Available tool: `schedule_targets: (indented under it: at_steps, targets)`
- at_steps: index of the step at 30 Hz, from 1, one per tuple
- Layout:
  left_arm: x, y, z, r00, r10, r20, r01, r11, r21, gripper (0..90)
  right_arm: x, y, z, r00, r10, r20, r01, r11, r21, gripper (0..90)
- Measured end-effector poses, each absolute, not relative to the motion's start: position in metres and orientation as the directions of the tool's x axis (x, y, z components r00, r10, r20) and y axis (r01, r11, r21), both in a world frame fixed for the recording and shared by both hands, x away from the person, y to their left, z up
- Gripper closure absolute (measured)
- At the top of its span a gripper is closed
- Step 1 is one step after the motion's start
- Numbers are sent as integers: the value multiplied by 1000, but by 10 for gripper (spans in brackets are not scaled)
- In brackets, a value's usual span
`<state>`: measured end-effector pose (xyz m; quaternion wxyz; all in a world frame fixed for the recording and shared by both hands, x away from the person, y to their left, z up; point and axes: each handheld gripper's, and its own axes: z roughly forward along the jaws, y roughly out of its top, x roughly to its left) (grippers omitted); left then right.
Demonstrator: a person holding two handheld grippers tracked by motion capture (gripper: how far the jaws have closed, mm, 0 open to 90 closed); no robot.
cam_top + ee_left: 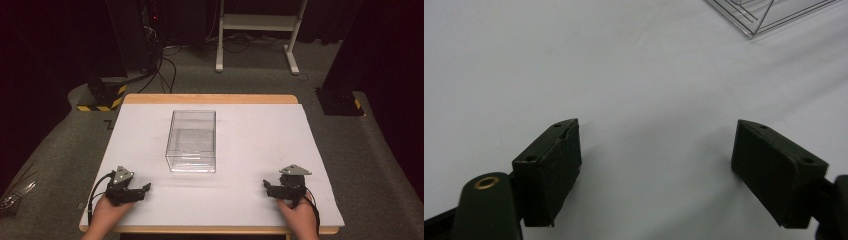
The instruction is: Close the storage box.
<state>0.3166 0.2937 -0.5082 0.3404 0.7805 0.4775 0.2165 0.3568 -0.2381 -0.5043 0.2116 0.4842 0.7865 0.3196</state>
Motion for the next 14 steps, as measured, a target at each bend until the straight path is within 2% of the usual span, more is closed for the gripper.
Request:
schedule_targets:
  at_steps: [14]
  targets:
    - [317,294,-509,464,886,1,601,-316,734,166,357,-238,-504,-441,897,-22,627,326,707,120]
